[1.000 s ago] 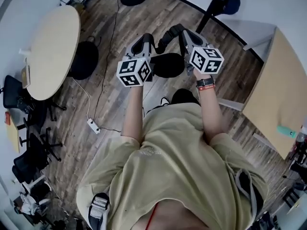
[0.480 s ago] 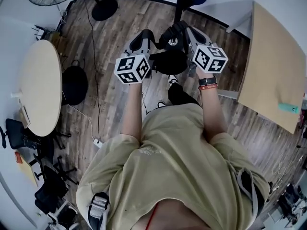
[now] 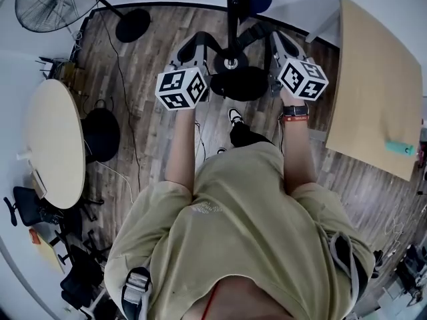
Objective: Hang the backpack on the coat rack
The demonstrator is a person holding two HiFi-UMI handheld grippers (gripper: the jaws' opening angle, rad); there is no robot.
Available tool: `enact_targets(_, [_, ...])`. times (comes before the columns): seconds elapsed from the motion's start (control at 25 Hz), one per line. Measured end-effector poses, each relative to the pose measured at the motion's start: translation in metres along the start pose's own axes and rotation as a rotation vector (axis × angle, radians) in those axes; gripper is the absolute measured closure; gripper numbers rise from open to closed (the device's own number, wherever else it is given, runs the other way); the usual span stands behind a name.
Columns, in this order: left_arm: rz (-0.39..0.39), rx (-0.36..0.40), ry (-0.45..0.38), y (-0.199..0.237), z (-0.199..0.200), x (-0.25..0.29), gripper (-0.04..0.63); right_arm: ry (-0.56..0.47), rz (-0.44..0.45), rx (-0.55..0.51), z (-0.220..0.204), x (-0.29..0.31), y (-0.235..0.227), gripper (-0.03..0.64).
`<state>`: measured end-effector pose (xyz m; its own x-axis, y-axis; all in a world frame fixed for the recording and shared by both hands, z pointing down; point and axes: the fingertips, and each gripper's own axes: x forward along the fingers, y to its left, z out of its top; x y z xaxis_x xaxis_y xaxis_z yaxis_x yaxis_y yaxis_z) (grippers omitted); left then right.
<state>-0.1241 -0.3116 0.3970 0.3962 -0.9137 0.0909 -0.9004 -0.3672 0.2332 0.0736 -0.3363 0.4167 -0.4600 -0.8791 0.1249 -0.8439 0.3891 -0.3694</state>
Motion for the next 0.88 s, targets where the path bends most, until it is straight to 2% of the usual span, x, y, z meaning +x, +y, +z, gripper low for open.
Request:
enact_targets(0.28, [0.003,0.012,-0.035,0.014,0.024,0.045,0.571,-0.05,-0.036,0.069,0.027,0.022,-0.048,0.598])
enact_targets(0.76, [0.057,-0.055,-0.086,0.073,0.046,0.098,0.571,-0.089,-0.11,0.121,0.045,0.059,-0.107,0.598])
enact_targets(0.88, [0.064,-0.063,-0.087,0.085,0.047,0.115,0.571,-0.092,-0.102,0.13,0.048,0.074,-0.113,0.598])
